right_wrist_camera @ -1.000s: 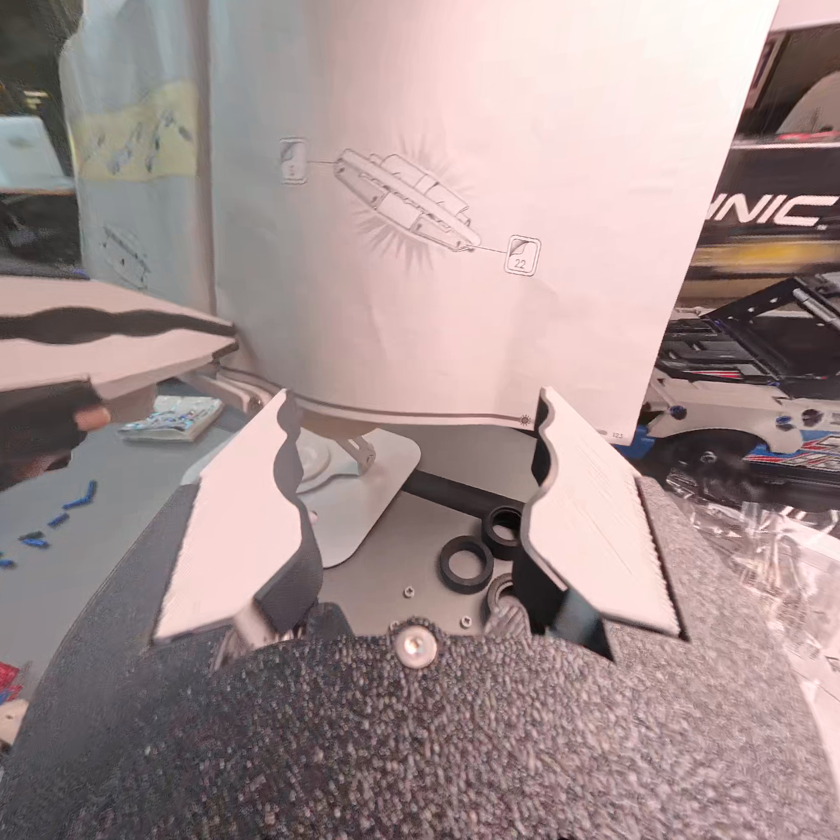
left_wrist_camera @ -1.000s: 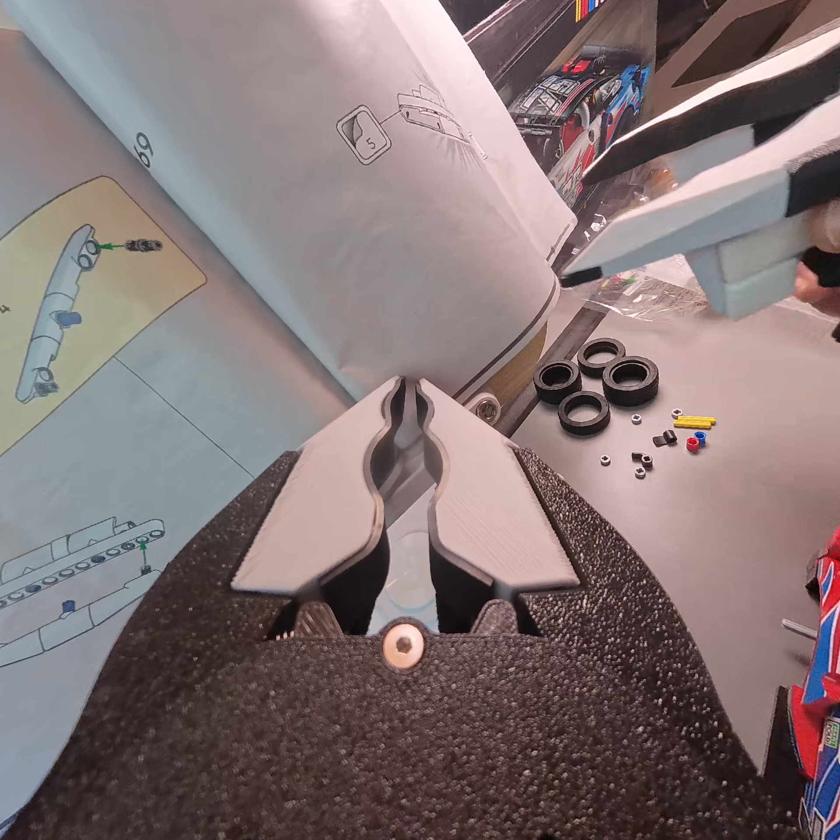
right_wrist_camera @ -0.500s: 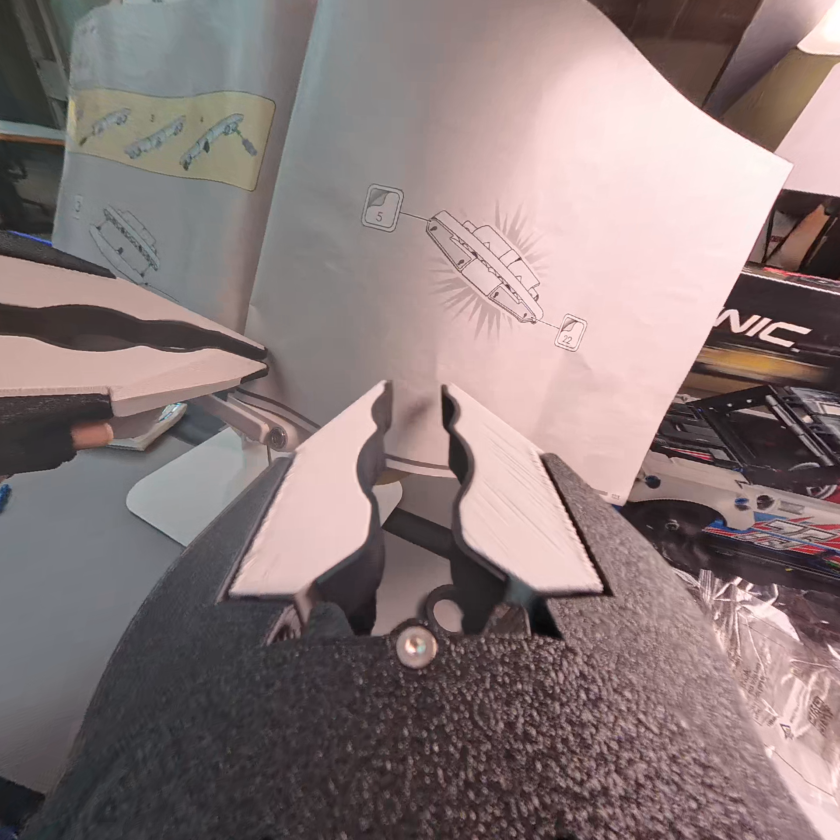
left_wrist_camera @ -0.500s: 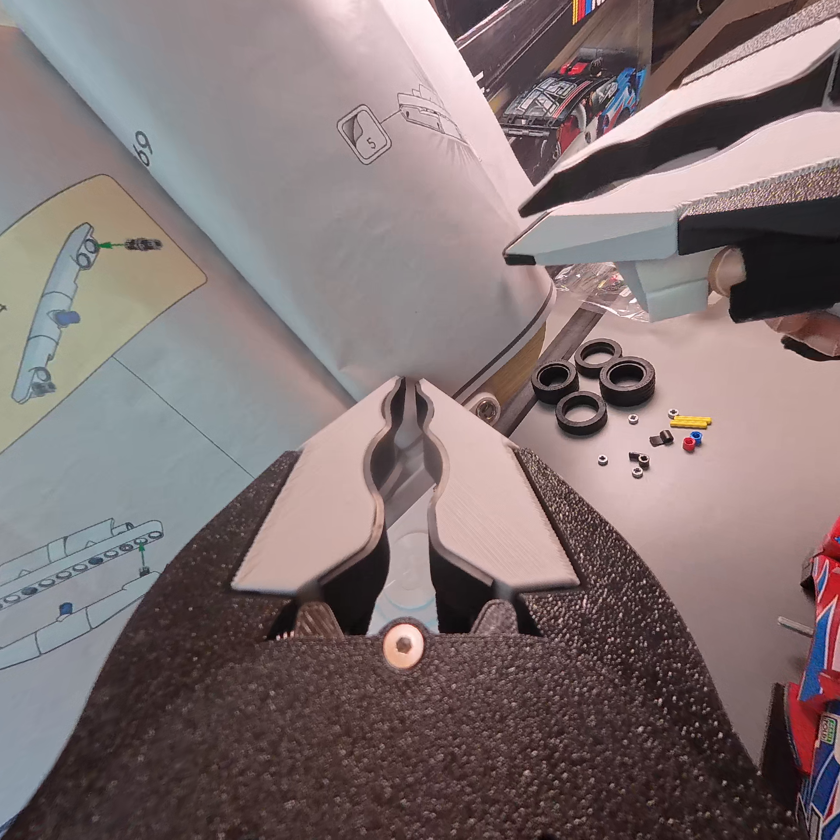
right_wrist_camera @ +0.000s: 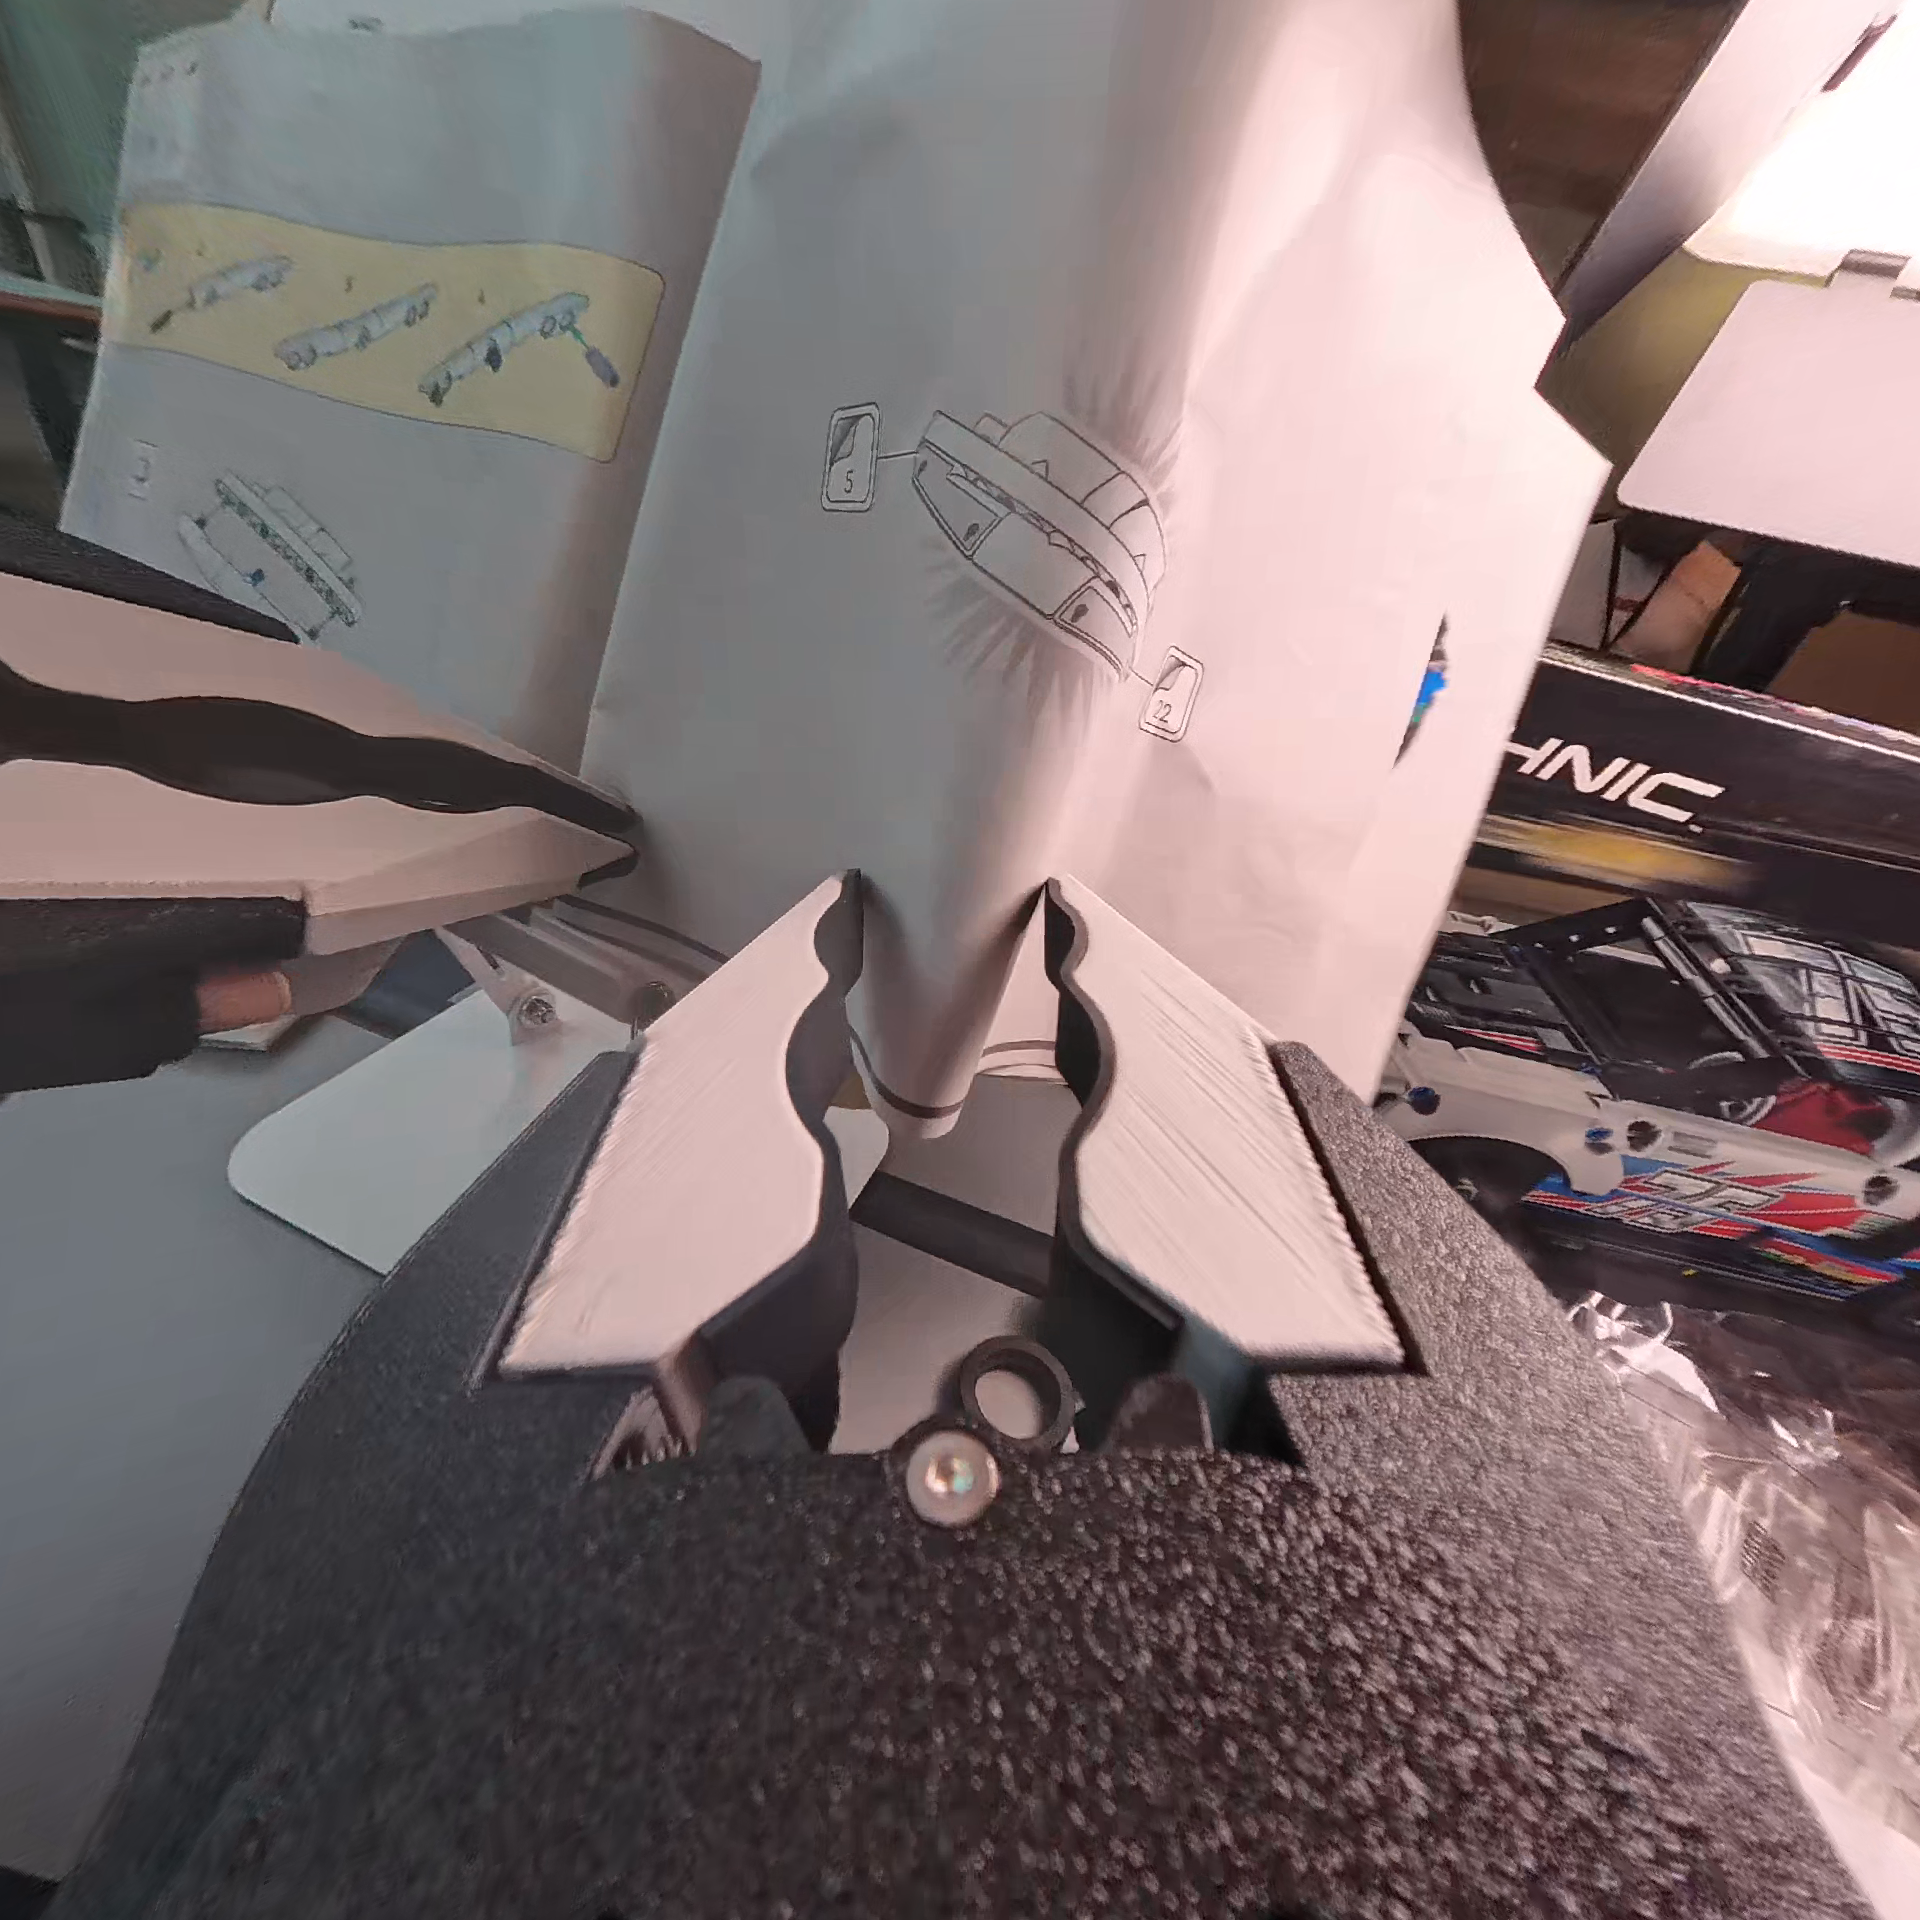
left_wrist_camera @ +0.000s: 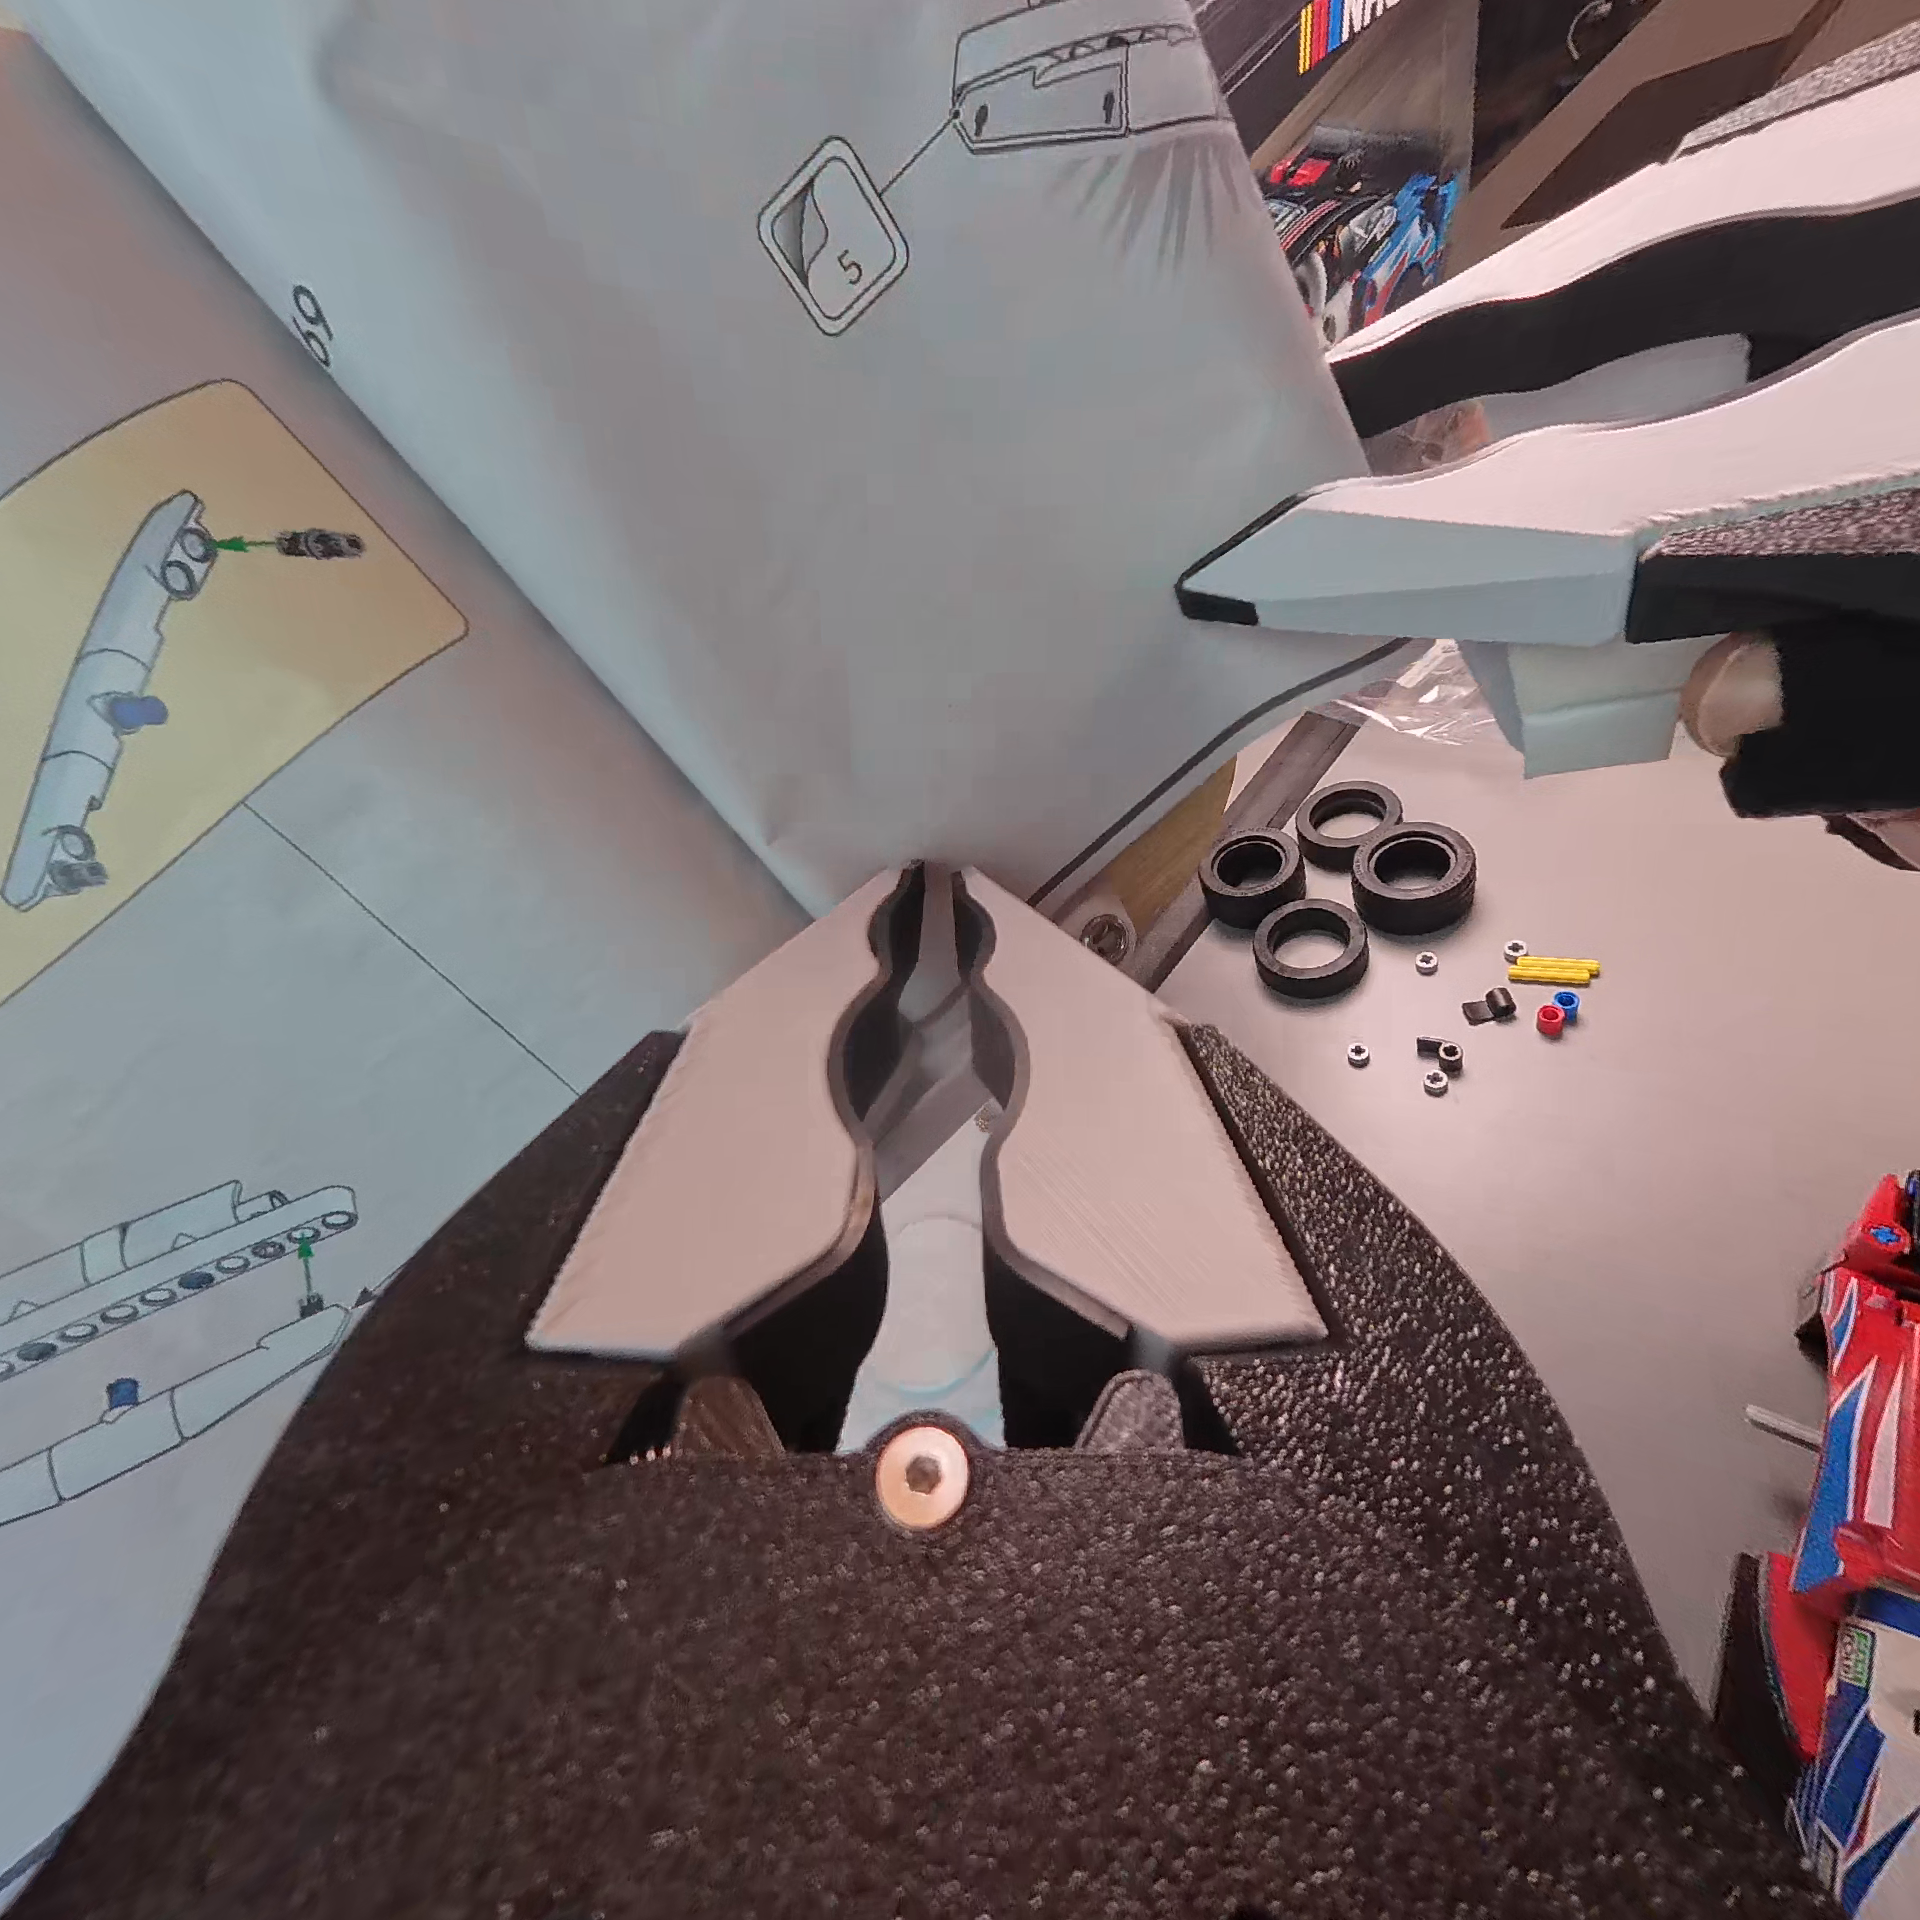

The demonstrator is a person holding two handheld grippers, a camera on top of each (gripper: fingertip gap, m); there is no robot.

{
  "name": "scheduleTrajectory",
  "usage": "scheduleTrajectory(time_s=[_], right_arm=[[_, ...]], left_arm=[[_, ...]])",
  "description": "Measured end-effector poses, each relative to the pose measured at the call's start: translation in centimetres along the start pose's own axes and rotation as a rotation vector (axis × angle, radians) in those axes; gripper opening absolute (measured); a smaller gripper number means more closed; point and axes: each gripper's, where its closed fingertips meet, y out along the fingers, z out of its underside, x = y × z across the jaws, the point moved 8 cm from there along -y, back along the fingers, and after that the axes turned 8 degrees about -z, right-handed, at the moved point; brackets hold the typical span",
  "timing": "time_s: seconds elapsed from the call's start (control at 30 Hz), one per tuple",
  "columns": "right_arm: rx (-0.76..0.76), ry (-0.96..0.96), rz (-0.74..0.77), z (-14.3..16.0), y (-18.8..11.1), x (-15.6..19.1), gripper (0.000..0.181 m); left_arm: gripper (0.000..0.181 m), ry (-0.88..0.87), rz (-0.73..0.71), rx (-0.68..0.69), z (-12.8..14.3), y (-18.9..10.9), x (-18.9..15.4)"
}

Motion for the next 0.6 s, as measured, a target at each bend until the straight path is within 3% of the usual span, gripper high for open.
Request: scheduleTrajectory(time_s=[0.17, 0.27, 0.37, 0.43, 0.6], right_arm=[[-0.075, -0.043, 0.015, -0.4, -2.1, 1.3, 0.026], [-0.105, -0.063, -0.042, -0.2, -2.8, 2.8, 0.010], [-0.123, -0.147, 0.012, -0.5, -3.2, 3.6, 0.009], [-0.139, -0.179, 0.004, -0.8, -3.4, 4.2, 0.013], [-0.139, -0.458, 0.062, -1.1, -3.5, 6.3, 0.012]], left_arm=[[0.009, -0.033, 0.027, -0.006, 0.0, -0.3, 0.0], [0.020, -0.067, 0.083, -0.015, 0.0, -0.5, -0.1], [0.031, -0.138, 0.161, -0.028, -0.1, -0.9, 0.0], [0.045, -0.218, 0.238, -0.044, -0.3, -1.7, 0.2], [0.047, -0.541, 0.455, -0.198, -3.4, -5.4, 0.9]])
